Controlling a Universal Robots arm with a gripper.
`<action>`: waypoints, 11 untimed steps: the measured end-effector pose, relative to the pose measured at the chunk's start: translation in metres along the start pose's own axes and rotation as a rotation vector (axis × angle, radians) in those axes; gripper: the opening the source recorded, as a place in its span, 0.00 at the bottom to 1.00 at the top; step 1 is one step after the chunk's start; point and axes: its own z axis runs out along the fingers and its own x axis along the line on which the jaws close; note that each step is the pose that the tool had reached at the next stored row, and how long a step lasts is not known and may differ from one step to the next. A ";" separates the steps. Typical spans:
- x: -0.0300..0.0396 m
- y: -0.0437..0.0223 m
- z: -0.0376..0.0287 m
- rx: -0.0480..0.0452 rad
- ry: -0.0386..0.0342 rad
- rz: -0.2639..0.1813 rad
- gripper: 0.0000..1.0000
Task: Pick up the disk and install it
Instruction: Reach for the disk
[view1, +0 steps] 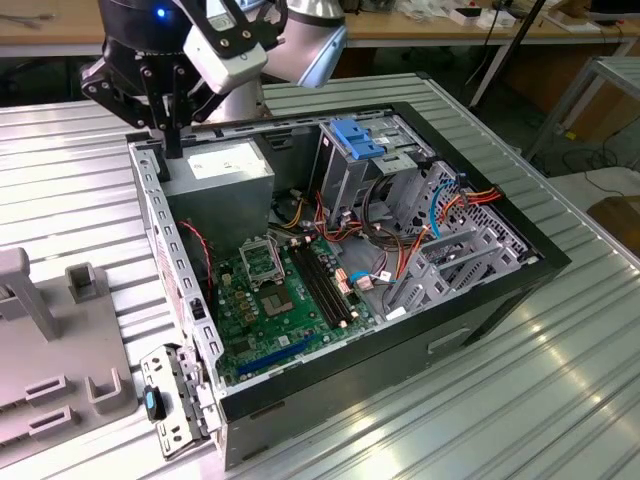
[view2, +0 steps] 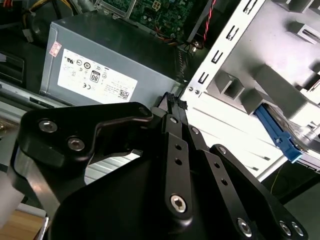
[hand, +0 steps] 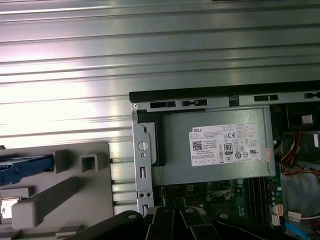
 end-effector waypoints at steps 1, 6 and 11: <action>0.0017 -0.0001 -0.0001 0.0001 0.0001 0.000 0.11; 0.0103 -0.0008 -0.0003 0.0001 0.0001 0.000 0.11; 0.0171 -0.0013 -0.0005 0.0000 0.0001 0.000 0.11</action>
